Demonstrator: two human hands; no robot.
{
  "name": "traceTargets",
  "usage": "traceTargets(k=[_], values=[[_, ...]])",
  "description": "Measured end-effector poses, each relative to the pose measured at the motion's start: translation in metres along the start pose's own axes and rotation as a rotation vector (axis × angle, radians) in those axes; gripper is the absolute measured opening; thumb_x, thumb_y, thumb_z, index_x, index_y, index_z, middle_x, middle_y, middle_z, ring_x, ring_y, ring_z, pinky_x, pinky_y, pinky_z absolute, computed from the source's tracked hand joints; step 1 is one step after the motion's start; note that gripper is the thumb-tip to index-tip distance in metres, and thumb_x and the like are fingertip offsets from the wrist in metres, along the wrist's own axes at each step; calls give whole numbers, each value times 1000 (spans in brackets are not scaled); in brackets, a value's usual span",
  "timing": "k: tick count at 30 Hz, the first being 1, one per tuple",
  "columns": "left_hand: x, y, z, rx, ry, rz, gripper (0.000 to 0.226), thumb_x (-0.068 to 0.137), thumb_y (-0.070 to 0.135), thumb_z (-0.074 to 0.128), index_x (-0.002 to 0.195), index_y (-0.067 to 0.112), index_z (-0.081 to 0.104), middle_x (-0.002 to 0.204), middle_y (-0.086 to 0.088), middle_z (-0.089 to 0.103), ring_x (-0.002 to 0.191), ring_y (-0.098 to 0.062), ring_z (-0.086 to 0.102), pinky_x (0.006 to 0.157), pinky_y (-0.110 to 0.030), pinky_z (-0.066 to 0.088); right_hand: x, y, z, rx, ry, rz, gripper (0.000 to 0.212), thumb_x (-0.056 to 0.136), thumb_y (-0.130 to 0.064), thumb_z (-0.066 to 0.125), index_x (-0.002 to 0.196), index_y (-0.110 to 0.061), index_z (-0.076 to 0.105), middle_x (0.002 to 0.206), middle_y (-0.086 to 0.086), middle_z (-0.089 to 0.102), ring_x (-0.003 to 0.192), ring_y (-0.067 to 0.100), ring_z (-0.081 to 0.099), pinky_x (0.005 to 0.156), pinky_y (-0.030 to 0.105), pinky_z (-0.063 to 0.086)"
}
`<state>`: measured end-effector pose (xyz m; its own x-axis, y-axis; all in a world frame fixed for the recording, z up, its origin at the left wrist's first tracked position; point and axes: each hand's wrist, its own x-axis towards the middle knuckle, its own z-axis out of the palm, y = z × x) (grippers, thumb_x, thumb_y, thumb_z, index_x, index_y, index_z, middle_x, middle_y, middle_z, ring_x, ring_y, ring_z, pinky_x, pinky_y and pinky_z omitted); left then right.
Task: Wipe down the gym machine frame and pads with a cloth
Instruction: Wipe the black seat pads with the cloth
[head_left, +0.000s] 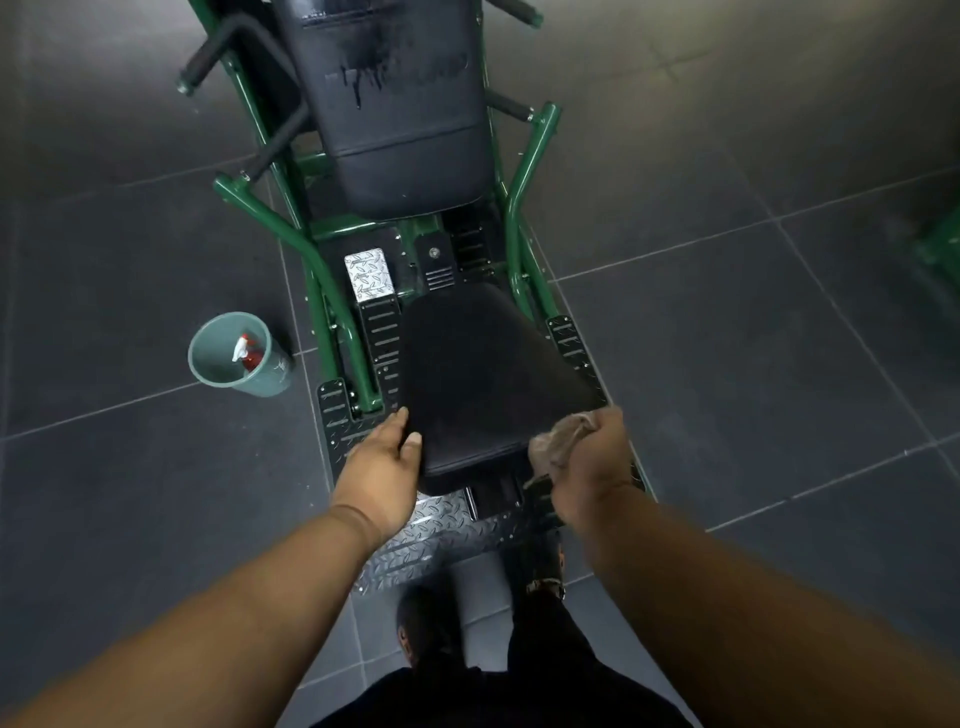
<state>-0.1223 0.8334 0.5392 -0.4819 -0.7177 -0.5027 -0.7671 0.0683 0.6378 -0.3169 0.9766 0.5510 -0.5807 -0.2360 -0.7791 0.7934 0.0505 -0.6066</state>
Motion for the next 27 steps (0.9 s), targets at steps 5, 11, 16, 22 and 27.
traceTargets(k=[5, 11, 16, 22, 27], values=[[-10, -13, -18, -176, -46, -16, 43, 107, 36, 53, 151, 35, 54, 128, 0, 72, 84, -24, 74, 73, -36, 61, -37, 35, 37, -8, 60, 1, 30, 110, -16, 38, 84, -24, 50, 74, 1, 62, 69, 16, 53, 71, 33, 47], [-33, -32, -38, -142, -63, 129, 37, 95, 45, 70, 131, 37, 68, 127, 13, 67, 112, -5, 67, 109, -37, 52, -90, 54, 58, 35, -126, 134, 48, 107, -42, 38, 125, -8, 66, 120, 14, 71, 107, 29, 66, 92, 36, 50], [-45, -28, -41, -86, -16, 259, 50, 85, 47, 84, 130, 41, 63, 119, 18, 59, 106, -2, 63, 97, -26, 54, -107, 53, 55, -137, -198, 23, 39, 104, -32, 40, 127, -15, 67, 130, 7, 72, 114, 29, 68, 104, 48, 47], [-40, -8, -25, 158, 171, 481, 37, 86, 27, 79, 120, 34, 67, 122, 8, 55, 113, -18, 56, 108, -36, 49, -123, 48, 56, -346, -268, 46, 45, 104, -39, 34, 114, -20, 73, 100, -5, 79, 95, 10, 72, 95, 31, 48], [-36, -1, -14, 447, 9, 613, 65, 91, 40, 73, 152, 28, 53, 157, 0, 49, 134, -30, 49, 119, -39, 36, -112, 36, 34, -1102, -217, -363, 30, 108, -21, 39, 116, -6, 65, 115, 12, 71, 105, 26, 68, 96, 37, 54]])
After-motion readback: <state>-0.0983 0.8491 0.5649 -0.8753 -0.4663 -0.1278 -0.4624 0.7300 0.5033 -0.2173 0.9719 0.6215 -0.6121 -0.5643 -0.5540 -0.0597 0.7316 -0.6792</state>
